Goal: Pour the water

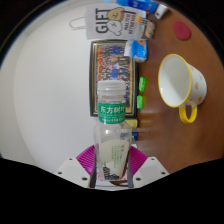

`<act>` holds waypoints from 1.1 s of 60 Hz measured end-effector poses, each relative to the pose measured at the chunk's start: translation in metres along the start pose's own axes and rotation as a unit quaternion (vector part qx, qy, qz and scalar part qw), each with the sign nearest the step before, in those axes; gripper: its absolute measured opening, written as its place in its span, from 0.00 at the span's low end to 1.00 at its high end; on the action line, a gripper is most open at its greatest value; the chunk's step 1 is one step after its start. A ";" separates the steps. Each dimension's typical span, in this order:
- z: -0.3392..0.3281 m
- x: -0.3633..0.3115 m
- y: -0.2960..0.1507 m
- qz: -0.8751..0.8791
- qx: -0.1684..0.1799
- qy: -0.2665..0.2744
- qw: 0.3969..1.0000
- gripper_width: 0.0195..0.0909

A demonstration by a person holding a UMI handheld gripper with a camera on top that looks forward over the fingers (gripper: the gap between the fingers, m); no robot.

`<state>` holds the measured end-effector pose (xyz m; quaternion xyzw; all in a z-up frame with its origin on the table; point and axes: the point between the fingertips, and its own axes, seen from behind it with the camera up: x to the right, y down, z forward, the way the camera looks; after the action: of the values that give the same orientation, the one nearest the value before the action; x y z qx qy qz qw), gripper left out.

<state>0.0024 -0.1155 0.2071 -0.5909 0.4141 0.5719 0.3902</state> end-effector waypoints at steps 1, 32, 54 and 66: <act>0.000 0.001 -0.001 0.016 -0.001 -0.003 1.000 0.32; -0.002 0.035 -0.015 0.172 -0.011 -0.014 0.985 0.32; -0.030 -0.018 -0.086 -0.258 0.024 0.083 0.962 0.32; -0.064 -0.039 -0.197 -0.481 0.094 0.153 0.858 0.32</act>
<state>0.2097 -0.1044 0.2467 -0.7569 0.1845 0.1741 0.6023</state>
